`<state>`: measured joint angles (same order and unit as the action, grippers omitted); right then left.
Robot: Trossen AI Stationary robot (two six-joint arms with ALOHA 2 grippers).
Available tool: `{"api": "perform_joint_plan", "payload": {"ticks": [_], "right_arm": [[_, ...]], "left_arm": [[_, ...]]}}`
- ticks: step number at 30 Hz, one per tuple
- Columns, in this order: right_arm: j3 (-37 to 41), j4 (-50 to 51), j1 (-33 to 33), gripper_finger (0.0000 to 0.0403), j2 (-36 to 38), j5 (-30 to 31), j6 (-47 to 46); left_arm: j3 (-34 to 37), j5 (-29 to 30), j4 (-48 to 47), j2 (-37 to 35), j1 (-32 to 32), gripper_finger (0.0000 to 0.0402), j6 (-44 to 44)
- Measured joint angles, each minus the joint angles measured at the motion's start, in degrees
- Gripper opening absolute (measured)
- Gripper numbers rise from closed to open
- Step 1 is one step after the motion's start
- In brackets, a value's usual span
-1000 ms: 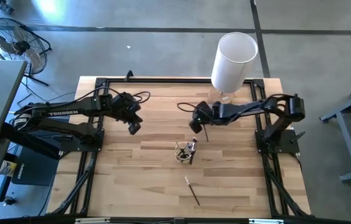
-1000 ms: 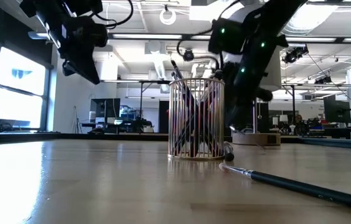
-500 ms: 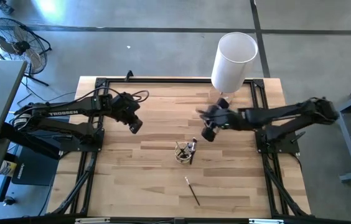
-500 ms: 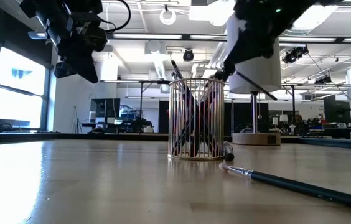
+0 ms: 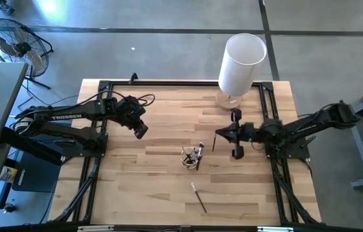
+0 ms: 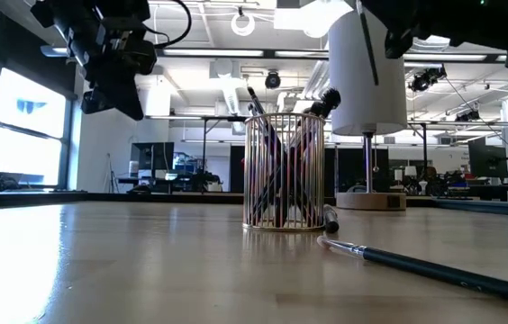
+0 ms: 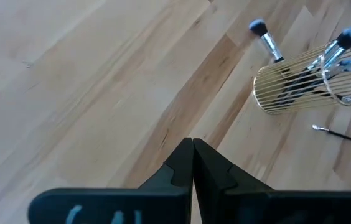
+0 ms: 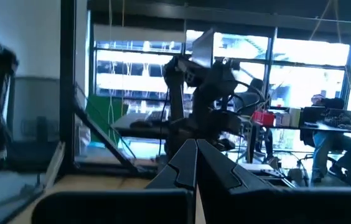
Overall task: Put items in baskets/containers
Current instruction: Put the eyeshadow brush into the mesh organizer
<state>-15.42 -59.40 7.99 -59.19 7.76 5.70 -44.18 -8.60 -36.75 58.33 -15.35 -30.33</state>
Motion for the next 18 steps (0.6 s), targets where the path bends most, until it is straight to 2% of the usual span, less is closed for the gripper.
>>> {"api": "perform_joint_plan", "payload": {"ticks": [8, 18], "right_arm": [[-8.2, -0.9, -3.3, 0.0, -11.9, -10.5, 5.2], [-18.1, -2.2, -5.0, 0.0, -27.6, -21.2, 5.3]], "left_arm": [[0.0, 0.6, 1.2, 0.1, 0.0, 0.0001, 0.1], [0.0, 0.2, 3.8, 0.1, 0.0, 0.0001, -0.2]]}}
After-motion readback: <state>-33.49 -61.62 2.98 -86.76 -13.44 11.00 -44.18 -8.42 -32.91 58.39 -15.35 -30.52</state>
